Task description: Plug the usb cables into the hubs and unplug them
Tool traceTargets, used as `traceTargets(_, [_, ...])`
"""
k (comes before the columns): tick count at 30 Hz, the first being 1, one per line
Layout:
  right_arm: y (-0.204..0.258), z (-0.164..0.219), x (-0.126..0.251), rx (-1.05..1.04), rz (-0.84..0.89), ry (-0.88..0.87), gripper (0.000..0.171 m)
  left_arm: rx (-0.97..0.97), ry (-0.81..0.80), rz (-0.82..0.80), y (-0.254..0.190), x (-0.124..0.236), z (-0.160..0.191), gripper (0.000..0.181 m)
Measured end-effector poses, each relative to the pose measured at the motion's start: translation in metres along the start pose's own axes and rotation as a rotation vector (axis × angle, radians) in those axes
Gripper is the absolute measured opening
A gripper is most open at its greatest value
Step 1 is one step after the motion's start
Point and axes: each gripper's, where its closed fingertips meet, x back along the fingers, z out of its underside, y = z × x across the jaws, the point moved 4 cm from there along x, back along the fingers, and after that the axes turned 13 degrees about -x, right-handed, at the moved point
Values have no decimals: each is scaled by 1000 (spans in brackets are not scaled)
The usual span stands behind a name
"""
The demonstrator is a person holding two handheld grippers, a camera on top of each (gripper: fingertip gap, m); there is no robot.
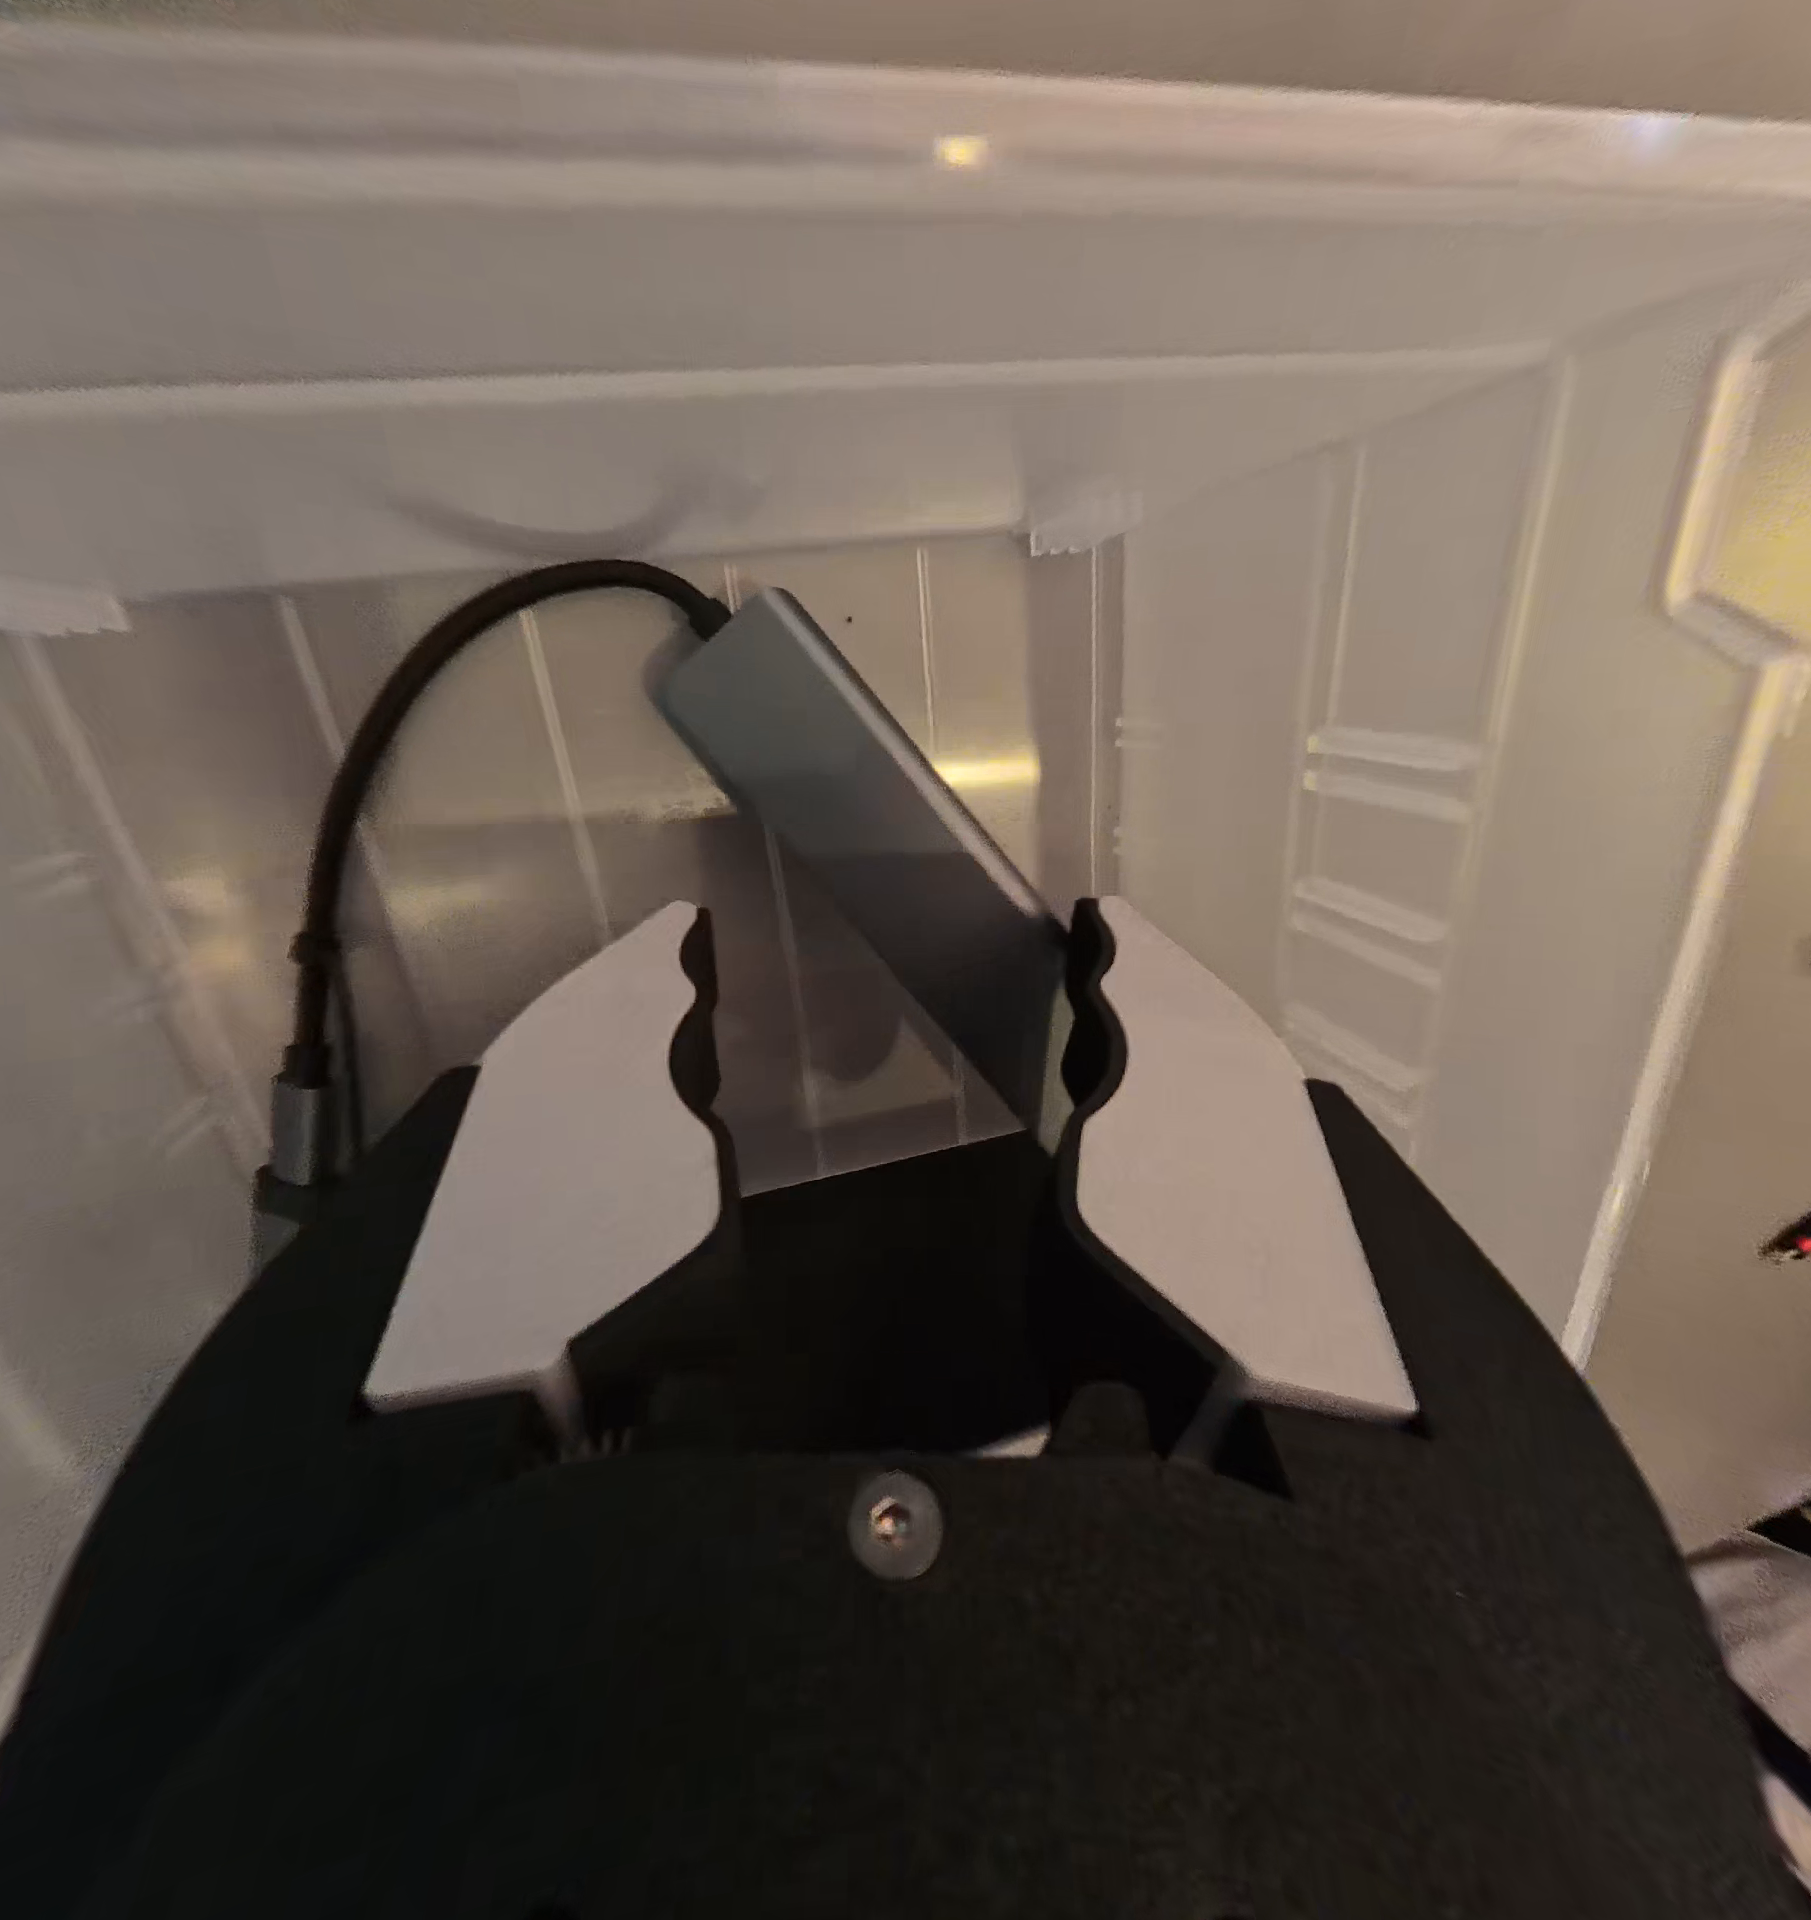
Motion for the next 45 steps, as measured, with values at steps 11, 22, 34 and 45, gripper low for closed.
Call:
traceTargets(11, [5,-2,3,24,-30,4,56,21,60,-8,-4,-16,-4,51])
traceTargets(22, [-7,-5,8,-19,-43,-25,56,84,-136,233,-2,36,-8,39])
traceTargets(34, [-15,-15,22,-62,-77,-87,55,-203,-387,135,-61,139,-3,33])
traceTargets(45, [17,-26,31,13,-194,-141,56,-797,-430,-72,-238,112,20,32])
